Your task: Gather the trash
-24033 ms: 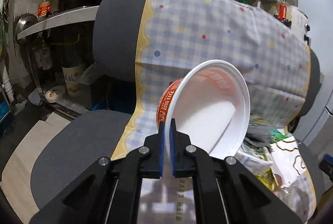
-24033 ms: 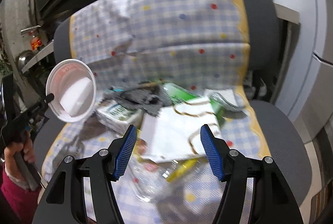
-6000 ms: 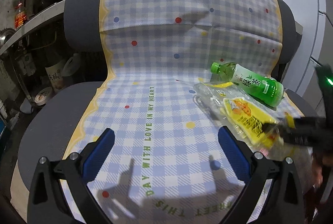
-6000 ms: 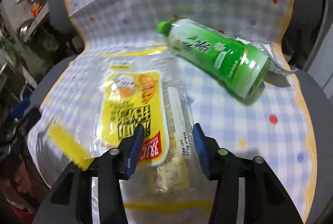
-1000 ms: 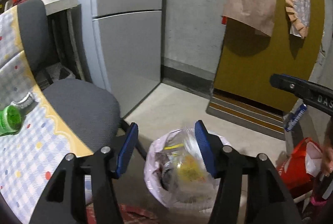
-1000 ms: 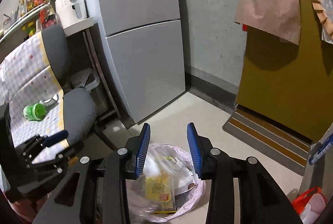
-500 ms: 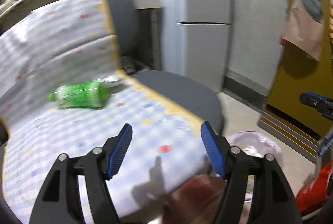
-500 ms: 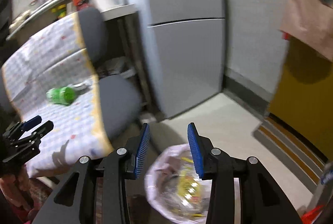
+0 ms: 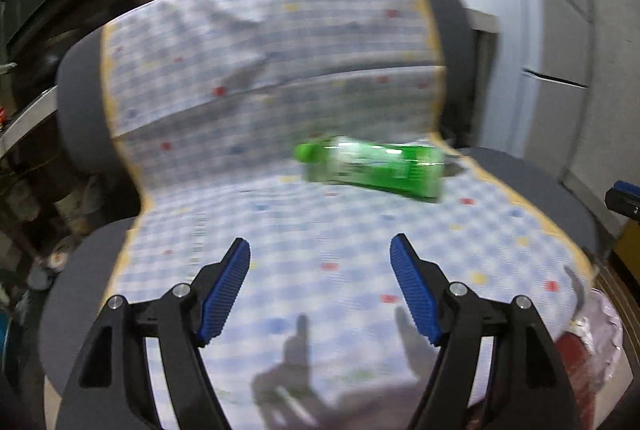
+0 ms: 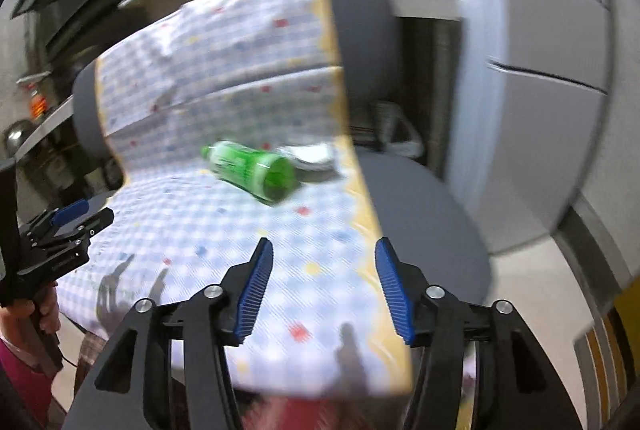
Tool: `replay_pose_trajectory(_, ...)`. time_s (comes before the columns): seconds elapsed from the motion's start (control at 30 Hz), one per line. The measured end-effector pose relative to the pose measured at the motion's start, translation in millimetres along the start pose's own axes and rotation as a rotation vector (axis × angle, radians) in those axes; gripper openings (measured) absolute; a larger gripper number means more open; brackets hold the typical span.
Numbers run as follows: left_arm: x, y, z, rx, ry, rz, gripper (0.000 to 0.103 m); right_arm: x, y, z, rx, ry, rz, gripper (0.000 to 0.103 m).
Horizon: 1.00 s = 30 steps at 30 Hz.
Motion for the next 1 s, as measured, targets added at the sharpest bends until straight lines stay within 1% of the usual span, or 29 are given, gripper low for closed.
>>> replay_pose_trajectory(0.07, 6, -6, -22, 0.027, 0.035, -0.015, 0.071, 19, -23, -16, 0.023, 0.051, -0.006, 0.062)
replay_pose_trajectory(0.17, 16, -14, -49, 0.060, 0.075, -0.026, 0.075, 45, -57, -38, 0.072, 0.104, -0.025, 0.064)
replay_pose_trajectory(0.23, 19, -18, -60, 0.073, 0.093, -0.031, 0.076, 63, -80, -50, 0.120, 0.128, -0.037, 0.064)
replay_pose_trajectory(0.37, 32, -36, -77, 0.100, 0.118, -0.051, 0.077, 93, -124, -67, 0.167, 0.170, -0.066, 0.064)
replay_pose_trajectory(0.4, 35, -42, -82, 0.099, 0.127, -0.059, 0.077, 98, -131, -70, 0.177, 0.179, -0.072, 0.064)
replay_pose_trajectory(0.43, 37, -47, -84, 0.096, 0.132, -0.064, 0.076, 105, -145, -76, 0.201, 0.196, -0.099, 0.064)
replay_pose_trajectory(0.6, 43, -66, -94, 0.074, 0.168, -0.089, 0.077, 131, -196, -79, 0.199, 0.216, -0.161, 0.064)
replay_pose_trajectory(0.67, 42, -71, -94, 0.064, 0.170, -0.097, 0.077, 132, -210, -75, 0.216, 0.213, -0.206, 0.065)
replay_pose_trajectory(0.73, 39, -75, -95, 0.051, 0.173, -0.108, 0.077, 127, -218, -76, 0.207, 0.236, -0.252, 0.065)
replay_pose_trajectory(0.77, 38, -76, -95, 0.047, 0.174, -0.111, 0.077, 123, -216, -77, 0.212, 0.250, -0.260, 0.066)
replay_pose_trajectory(0.87, 36, -75, -97, 0.034, 0.185, -0.116, 0.077, 108, -204, -89, 0.261, 0.289, -0.298, 0.066)
replay_pose_trajectory(0.9, 35, -74, -98, 0.026, 0.195, -0.116, 0.076, 99, -199, -99, 0.264, 0.329, -0.312, 0.066)
replay_pose_trajectory(0.97, 35, -70, -100, 0.015, 0.214, -0.113, 0.076, 89, -191, -112, 0.225, 0.374, -0.295, 0.065)
replay_pose_trajectory(1.0, 35, -68, -101, 0.012, 0.221, -0.111, 0.076, 84, -186, -122, 0.220, 0.380, -0.293, 0.065)
Point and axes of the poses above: each gripper's, at about its wrist camera, not at the fingertips, and y roughly against the way its jaws point, z to its right, x to its top, the point moved 5 cm from there along -y, roughly the way its jaws point, and after that the axes turned 11 degrees about -z, right-handed, at the moved point
